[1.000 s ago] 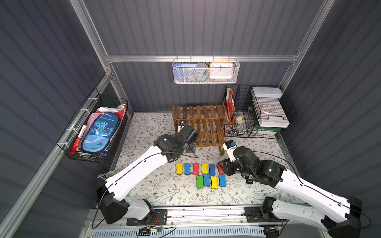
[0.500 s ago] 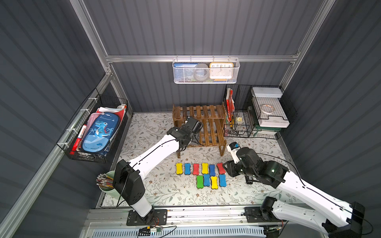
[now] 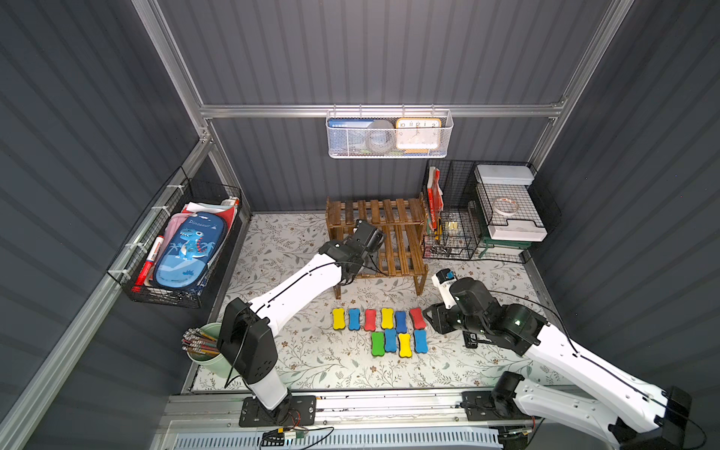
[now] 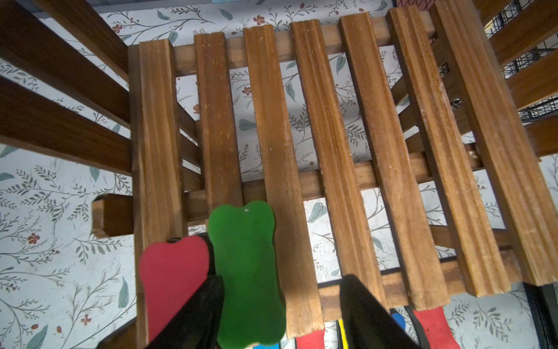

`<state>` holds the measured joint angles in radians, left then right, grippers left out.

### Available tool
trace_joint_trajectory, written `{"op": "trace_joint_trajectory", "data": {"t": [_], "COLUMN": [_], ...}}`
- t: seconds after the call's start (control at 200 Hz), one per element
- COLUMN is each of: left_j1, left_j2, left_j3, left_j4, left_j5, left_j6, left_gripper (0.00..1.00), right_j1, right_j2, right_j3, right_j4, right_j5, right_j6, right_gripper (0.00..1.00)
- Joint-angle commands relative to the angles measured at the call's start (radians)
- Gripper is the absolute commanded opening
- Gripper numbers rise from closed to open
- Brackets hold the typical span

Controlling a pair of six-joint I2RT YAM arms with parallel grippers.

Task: Remove the whiteboard erasers from the shelf
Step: Pick up the whiteboard eraser from the shelf.

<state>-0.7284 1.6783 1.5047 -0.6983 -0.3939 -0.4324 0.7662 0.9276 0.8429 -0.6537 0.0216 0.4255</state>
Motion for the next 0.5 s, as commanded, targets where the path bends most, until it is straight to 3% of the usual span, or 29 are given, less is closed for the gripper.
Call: {"op": "trace_joint_trajectory", "data": {"t": [0.0, 0.495], "left_j1": [0.007, 0.011], "left_j2": [-0.001, 0.005], "left_j3": [0.0, -0.03], "left_j4": [0.004, 0.011], "left_j5": [-0.019, -0.056], "left_j6": [0.011, 0.008], "left_gripper": [0.66, 0.64], "right_j1": [-0.006, -0.015], "right_j2": [-0.012, -0.012], "right_j3": [-0.013, -0.011], "right_j4": [-0.012, -0.014], "right_j5": [-0.008, -0.013], "right_j6": [-0.011, -0.009], "right_gripper": [0.4, 0.4]}}
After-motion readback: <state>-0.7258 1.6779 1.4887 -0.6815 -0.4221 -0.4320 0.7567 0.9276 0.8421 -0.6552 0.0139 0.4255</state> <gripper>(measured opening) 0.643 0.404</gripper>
